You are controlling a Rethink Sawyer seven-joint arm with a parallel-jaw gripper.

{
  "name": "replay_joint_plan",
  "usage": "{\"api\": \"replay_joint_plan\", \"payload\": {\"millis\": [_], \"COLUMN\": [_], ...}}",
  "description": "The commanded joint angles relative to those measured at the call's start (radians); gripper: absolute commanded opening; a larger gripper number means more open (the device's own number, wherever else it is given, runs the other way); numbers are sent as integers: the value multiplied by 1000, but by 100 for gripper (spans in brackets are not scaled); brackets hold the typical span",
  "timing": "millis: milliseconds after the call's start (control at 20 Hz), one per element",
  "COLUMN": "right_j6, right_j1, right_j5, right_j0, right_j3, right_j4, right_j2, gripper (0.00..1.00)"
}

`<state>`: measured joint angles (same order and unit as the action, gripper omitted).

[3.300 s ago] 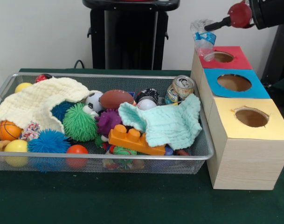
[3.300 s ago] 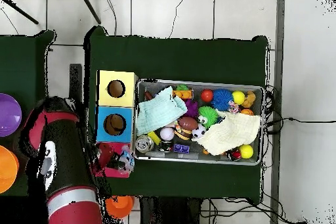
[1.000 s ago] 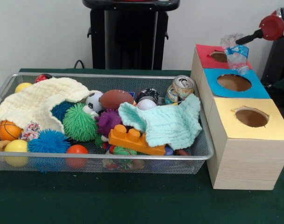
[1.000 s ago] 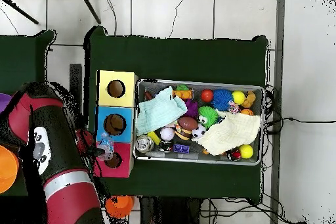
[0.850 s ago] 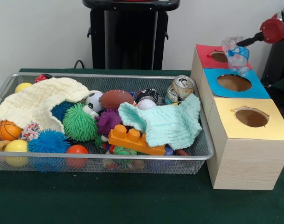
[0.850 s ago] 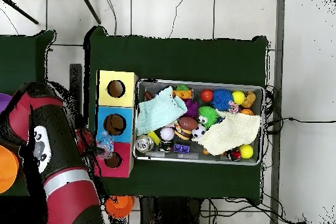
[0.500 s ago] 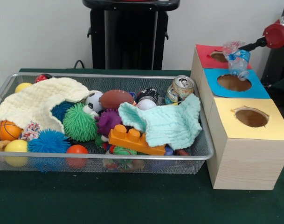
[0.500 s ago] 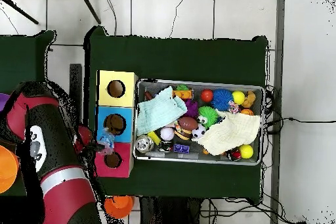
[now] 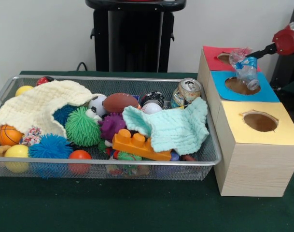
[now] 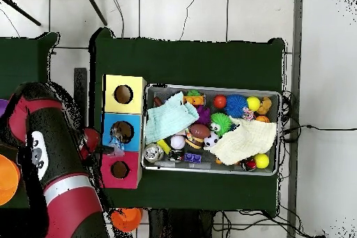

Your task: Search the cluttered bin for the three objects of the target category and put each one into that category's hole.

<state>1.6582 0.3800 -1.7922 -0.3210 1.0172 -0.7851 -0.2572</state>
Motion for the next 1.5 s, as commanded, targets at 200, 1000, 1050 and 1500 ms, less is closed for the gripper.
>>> {"api": "replay_joint_plan", "payload": {"millis": [200,1000,1050,1500], "right_j6": [-164,-234,-234,-202], "right_j1": [-98,-89,-87,-108], "right_j5": [-42,-157,-158,-140], "right_j0": [19,18,19,29], "right_j3": [-39,-6,-3,-3], "right_j4": [-99,-131,-131,-122], "right_j2": [7,33,34,19], "gripper": [0,0,0,0]}}
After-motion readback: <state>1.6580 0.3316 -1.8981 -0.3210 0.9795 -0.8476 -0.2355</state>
